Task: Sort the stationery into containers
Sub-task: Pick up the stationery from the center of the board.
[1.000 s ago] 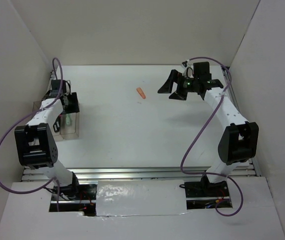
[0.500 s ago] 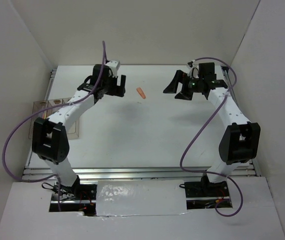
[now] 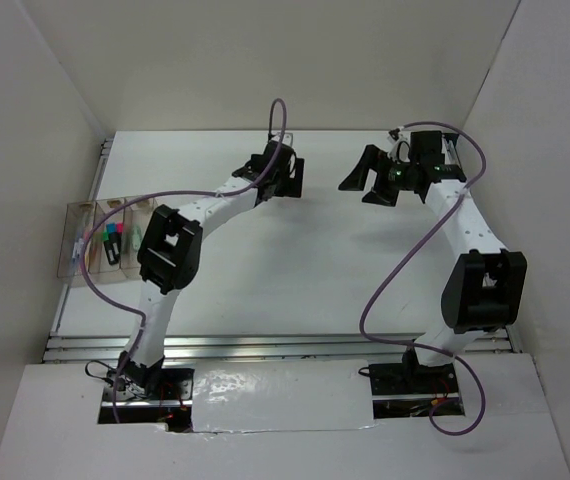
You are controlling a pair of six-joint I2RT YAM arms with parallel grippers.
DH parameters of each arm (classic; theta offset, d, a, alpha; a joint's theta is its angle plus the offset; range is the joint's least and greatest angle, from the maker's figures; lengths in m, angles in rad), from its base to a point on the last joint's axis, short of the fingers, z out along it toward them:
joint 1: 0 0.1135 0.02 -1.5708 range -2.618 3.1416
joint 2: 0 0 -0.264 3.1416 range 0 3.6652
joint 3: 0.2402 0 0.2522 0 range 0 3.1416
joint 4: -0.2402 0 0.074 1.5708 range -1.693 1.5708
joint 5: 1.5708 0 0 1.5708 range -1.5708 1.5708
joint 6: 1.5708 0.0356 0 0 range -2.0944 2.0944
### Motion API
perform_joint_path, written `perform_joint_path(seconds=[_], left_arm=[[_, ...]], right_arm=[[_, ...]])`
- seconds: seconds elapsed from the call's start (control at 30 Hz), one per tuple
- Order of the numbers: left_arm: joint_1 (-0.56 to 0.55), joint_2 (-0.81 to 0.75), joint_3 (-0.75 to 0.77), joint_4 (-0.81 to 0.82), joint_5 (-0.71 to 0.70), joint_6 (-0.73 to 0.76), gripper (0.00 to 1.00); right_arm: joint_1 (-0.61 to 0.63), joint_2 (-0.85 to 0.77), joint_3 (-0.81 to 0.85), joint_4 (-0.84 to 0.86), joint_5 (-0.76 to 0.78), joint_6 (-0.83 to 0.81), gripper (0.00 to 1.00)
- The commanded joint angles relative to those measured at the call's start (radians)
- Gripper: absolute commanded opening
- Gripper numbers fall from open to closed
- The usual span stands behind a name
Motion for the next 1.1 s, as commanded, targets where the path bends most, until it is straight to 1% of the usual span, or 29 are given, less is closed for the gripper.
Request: perform_joint_path(seconds=[0.0, 0.07, 0.23, 0.37, 0.67, 0.7, 0.83, 0.87, 0.9, 0.93, 1.03, 1.07], left_arm=[[0.009, 0.062, 0.109, 0.045, -0.083, -0.075, 0.99], [0.009, 0.112, 0.166, 0.033, -0.096, -0.09, 0.99], [0.015, 0.215, 0.244, 0.019, -0.1, -0.115, 0.99], [0.015, 0.258, 0.263, 0.022, -0.126, -0.089, 0.99], [0.02, 0.371, 0.363, -0.052, -0.179, -0.029, 0.99], [0.024, 0.385, 0.386, -0.058, -0.151, -0.033, 0.96], [0.064, 0.385, 0.377, -0.066, -0.096, -0.069, 0.84], [0.069, 0.385, 0.377, -0.066, -0.088, -0.07, 0.77], [0.075, 0.385, 0.375, -0.066, -0.082, -0.072, 0.72], [0.078, 0.384, 0.373, -0.067, -0.077, -0.075, 0.64], [0.092, 0.385, 0.374, -0.073, -0.08, -0.072, 0.57], [0.096, 0.384, 0.373, -0.079, -0.082, -0.07, 0.51]], right_arm=[[-0.04, -0.047, -0.015, 0.009, -0.007, -0.014, 1.0], [-0.046, -0.046, -0.026, 0.014, -0.012, -0.011, 1.0], [-0.061, -0.035, -0.034, 0.02, -0.025, -0.008, 0.99], [-0.071, -0.032, -0.04, 0.02, -0.035, -0.006, 0.99], [-0.091, -0.011, -0.039, 0.024, -0.076, 0.012, 0.99], [-0.091, -0.007, -0.038, 0.023, -0.079, 0.014, 0.99], [-0.104, 0.009, -0.037, 0.023, -0.101, 0.021, 0.98], [-0.106, 0.014, -0.035, 0.023, -0.104, 0.02, 0.98], [-0.109, 0.022, -0.032, 0.021, -0.108, 0.02, 0.98], [-0.111, 0.032, -0.026, 0.014, -0.116, 0.021, 0.98], [-0.118, 0.051, -0.009, 0.001, -0.131, 0.02, 0.97], [-0.118, 0.054, -0.005, -0.002, -0.133, 0.02, 0.97]])
